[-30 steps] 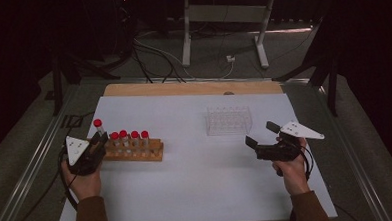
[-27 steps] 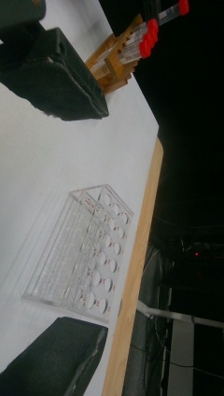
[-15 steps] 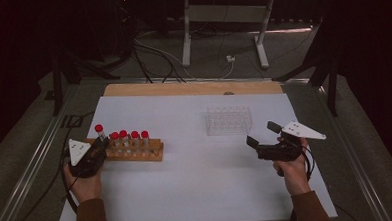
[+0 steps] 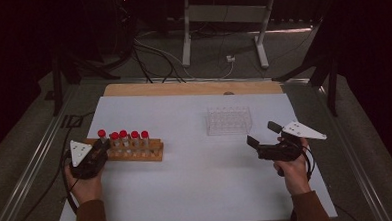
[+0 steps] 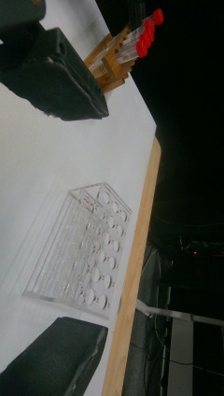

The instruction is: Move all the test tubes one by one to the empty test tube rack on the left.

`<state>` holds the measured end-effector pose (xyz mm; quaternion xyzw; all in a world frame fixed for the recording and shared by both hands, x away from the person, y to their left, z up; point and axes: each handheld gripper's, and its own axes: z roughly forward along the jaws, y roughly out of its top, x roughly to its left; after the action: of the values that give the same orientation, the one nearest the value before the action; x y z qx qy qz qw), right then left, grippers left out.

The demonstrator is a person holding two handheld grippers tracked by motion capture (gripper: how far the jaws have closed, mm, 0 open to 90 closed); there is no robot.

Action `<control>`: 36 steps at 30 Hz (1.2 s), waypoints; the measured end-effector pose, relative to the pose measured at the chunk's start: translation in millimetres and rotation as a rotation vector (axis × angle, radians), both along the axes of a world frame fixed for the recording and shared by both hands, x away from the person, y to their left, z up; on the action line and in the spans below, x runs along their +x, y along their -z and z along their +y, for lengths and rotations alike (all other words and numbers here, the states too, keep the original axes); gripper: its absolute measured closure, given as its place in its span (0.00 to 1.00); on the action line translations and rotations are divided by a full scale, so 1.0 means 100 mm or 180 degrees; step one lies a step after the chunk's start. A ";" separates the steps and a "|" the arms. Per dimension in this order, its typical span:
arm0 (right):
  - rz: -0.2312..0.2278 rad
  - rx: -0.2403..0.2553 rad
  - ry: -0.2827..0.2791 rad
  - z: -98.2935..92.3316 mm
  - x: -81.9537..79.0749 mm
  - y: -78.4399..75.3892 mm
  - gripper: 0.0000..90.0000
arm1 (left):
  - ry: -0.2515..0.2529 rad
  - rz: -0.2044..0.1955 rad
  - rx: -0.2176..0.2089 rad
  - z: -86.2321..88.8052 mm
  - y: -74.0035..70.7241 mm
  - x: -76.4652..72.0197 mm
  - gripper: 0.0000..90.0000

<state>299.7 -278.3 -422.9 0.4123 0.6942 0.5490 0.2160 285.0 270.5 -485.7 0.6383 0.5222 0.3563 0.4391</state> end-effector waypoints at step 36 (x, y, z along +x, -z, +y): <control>0.0036 -0.0076 0.0038 0.02 -0.15 0.16 0.00 | 0.0283 -0.0160 -0.0440 -0.09 -0.32 -0.11 0.02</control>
<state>284.5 -276.1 -439.3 0.4169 0.6995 0.5370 0.2203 273.8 261.4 -453.5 0.6199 0.5056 0.3155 0.5104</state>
